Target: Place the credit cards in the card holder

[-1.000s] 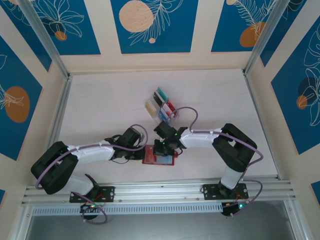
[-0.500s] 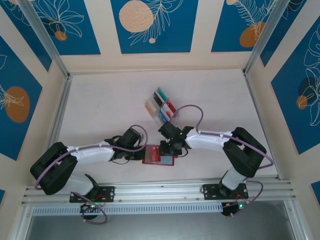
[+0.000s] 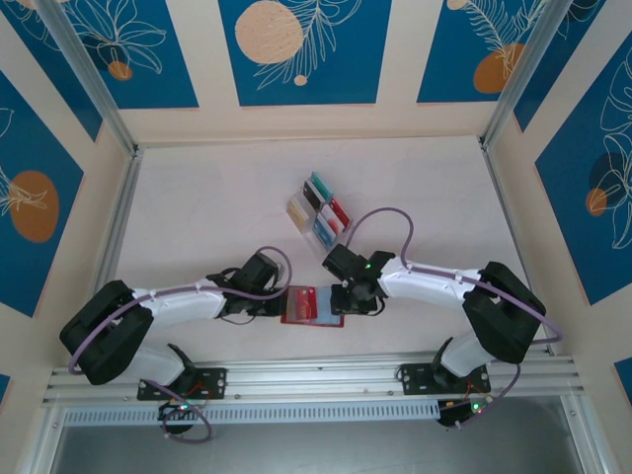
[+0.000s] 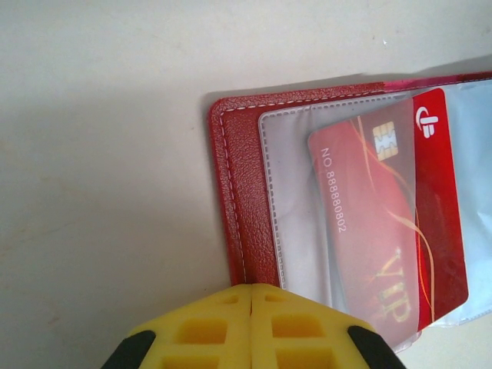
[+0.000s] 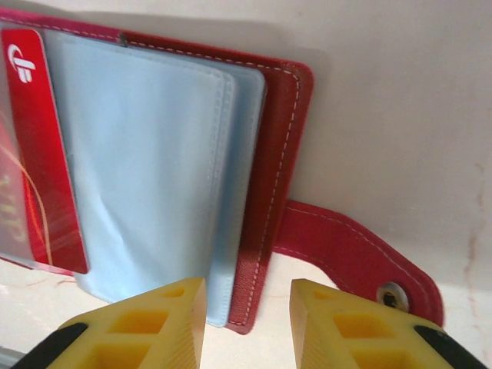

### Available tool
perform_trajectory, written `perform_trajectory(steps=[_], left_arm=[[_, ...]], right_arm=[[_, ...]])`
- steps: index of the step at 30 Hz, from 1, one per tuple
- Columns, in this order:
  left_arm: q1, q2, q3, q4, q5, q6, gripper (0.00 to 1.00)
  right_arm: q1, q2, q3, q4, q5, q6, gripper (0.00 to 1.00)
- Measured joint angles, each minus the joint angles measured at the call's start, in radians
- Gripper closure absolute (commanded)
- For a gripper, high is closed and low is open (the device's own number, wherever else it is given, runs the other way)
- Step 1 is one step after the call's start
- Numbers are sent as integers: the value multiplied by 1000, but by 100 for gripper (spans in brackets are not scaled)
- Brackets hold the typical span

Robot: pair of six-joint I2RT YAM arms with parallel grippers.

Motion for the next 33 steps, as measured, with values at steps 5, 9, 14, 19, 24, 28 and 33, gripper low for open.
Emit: perform_trajectory(steps=[5, 9, 14, 19, 24, 28, 33], left_arm=[[0, 0, 0, 0, 0, 0, 94], [0, 0, -1, 1, 0, 0, 94], [0, 0, -1, 2, 0, 0, 94], [0, 0, -1, 2, 0, 0, 94], [0, -3, -3, 3, 0, 0, 94], [0, -5, -6, 7, 0, 0, 94], [0, -5, -8, 11, 0, 0, 94]], right_arm=[[36, 20, 103, -36, 77, -39, 69], [52, 53, 164, -14, 74, -84, 81], [50, 150, 184, 56, 6, -107, 90], [47, 220, 184, 100, -46, -108, 91], [46, 266, 186, 129, -84, -107, 93], [42, 280, 188, 167, -127, -100, 94], [34, 279, 167, 222, -180, -82, 93]])
